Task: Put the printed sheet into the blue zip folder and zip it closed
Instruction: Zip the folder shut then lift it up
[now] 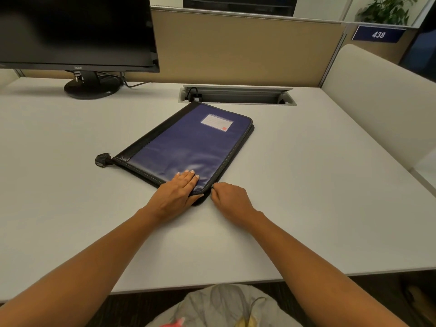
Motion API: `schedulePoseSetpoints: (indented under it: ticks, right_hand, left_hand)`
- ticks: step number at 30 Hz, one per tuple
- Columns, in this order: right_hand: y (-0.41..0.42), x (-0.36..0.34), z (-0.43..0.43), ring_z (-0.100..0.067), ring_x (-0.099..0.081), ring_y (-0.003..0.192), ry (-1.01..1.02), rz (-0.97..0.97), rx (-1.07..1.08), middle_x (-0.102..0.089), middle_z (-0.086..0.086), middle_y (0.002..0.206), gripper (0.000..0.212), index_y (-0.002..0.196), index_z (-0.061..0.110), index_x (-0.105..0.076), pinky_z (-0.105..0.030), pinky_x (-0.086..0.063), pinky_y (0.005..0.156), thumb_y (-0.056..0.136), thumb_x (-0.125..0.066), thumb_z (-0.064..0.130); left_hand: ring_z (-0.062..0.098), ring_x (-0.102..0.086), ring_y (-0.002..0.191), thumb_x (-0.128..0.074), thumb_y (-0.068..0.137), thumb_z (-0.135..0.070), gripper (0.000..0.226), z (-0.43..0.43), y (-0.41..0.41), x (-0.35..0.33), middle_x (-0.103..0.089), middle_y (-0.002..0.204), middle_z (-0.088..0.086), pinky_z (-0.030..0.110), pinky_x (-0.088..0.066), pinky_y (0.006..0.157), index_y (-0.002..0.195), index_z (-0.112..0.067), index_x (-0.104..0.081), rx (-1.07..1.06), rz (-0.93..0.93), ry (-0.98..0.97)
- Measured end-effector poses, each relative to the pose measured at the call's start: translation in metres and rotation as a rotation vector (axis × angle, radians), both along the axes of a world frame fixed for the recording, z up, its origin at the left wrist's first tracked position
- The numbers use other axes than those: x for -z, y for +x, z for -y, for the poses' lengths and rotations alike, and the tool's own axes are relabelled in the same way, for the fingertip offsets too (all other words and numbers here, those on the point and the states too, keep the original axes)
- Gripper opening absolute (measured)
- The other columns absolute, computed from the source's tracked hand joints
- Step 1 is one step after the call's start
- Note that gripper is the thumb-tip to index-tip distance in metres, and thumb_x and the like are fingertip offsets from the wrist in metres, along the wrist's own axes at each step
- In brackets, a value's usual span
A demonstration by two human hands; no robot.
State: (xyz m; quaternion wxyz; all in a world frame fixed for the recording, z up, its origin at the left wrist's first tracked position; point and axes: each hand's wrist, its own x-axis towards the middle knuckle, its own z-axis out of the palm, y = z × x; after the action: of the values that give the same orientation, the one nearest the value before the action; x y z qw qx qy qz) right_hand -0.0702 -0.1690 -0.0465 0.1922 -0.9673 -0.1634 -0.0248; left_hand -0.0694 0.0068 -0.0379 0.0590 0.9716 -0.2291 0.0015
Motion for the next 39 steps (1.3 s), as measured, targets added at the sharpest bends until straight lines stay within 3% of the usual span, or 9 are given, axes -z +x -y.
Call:
schedulePoseSetpoints:
  ticks: [2,6,14,22,28,32,36,38,39]
  right_hand:
    - [-0.002,-0.002,0.002,-0.031,-0.053,0.075,0.016,0.0,-0.021,-0.062,-0.015,0.087,0.023,0.074,0.015,-0.041,-0.032,-0.03,0.061,0.095,-0.034,0.022]
    - [-0.007,-0.004,0.001,-0.028,-0.046,0.068,0.028,-0.001,-0.045,-0.06,-0.016,0.082,0.024,0.072,0.014,-0.036,-0.034,-0.031,0.061,0.095,-0.036,0.02]
    - [-0.022,0.001,-0.013,-0.032,-0.056,0.078,0.075,0.029,-0.155,-0.064,-0.016,0.089,0.023,0.083,0.005,-0.055,-0.036,-0.035,0.063,0.094,-0.04,0.019]
    - [-0.019,0.0,-0.009,-0.028,-0.054,0.067,0.059,0.058,-0.149,-0.064,-0.014,0.078,0.024,0.072,0.007,-0.053,-0.031,-0.031,0.058,0.091,-0.044,0.019]
    - [-0.014,-0.002,-0.002,-0.025,-0.045,0.063,0.057,0.072,-0.078,-0.061,-0.015,0.074,0.024,0.065,0.016,-0.039,-0.031,-0.028,0.057,0.089,-0.046,0.017]
    - [-0.005,-0.004,0.004,-0.02,-0.038,0.062,0.061,0.046,-0.021,-0.046,-0.006,0.066,0.027,0.063,0.016,-0.036,-0.03,-0.024,0.058,0.088,-0.045,0.017]
    - [0.0,-0.004,0.004,-0.019,-0.036,0.062,0.033,0.04,0.001,-0.033,0.003,0.055,0.041,0.054,0.022,-0.022,-0.028,-0.022,0.056,0.087,-0.045,0.016]
    - [0.002,-0.003,0.004,-0.019,-0.036,0.061,0.025,0.035,0.008,-0.029,0.004,0.053,0.044,0.052,0.024,-0.018,-0.028,-0.022,0.056,0.087,-0.045,0.015]
    - [0.004,-0.003,0.004,-0.019,-0.036,0.061,0.018,0.032,0.013,-0.03,0.003,0.054,0.044,0.052,0.024,-0.018,-0.028,-0.022,0.056,0.087,-0.045,0.016]
  left_hand:
    - [0.021,-0.011,0.144,-0.01,0.092,-0.049,0.067,0.001,0.0,-0.001,-0.013,0.155,0.011,0.025,-0.001,0.116,0.145,-0.009,-0.014,-0.007,-0.001,0.016]
    - [0.021,-0.014,0.144,0.025,0.062,-0.065,0.108,0.001,-0.003,-0.001,-0.015,0.155,0.012,0.023,0.001,0.113,0.145,-0.009,-0.015,-0.003,0.014,0.013]
    - [0.022,-0.013,0.144,0.037,0.053,-0.073,0.124,0.002,0.001,0.002,-0.015,0.154,0.013,0.023,-0.001,0.112,0.145,-0.007,-0.014,-0.008,-0.005,-0.006]
    - [0.026,-0.012,0.144,0.036,0.058,-0.064,0.115,0.001,0.001,-0.001,-0.015,0.154,0.016,0.031,-0.003,0.116,0.145,-0.006,-0.012,0.049,0.021,0.054]
    - [0.025,-0.013,0.143,0.039,0.059,-0.064,0.115,-0.004,0.002,0.001,-0.017,0.154,0.014,0.03,-0.001,0.115,0.145,-0.007,-0.013,0.069,0.05,0.047]
    - [0.034,-0.028,0.137,0.025,0.075,-0.064,0.105,-0.013,-0.005,-0.001,-0.032,0.146,0.021,0.034,-0.008,0.111,0.139,0.001,-0.028,0.11,0.093,0.003]
    - [0.032,-0.02,0.14,0.025,0.071,-0.066,0.106,-0.028,-0.008,0.001,-0.024,0.149,0.019,0.032,0.0,0.112,0.141,-0.001,-0.023,0.134,0.052,-0.014]
    - [0.035,-0.026,0.138,0.02,0.076,-0.064,0.102,-0.034,-0.011,-0.005,-0.028,0.147,0.022,0.036,-0.006,0.114,0.139,0.001,-0.027,0.157,0.054,0.009]
    - [0.038,-0.034,0.133,0.014,0.082,-0.06,0.096,-0.036,-0.013,-0.009,-0.036,0.142,0.025,0.042,-0.016,0.112,0.135,0.005,-0.034,0.169,0.077,0.023]
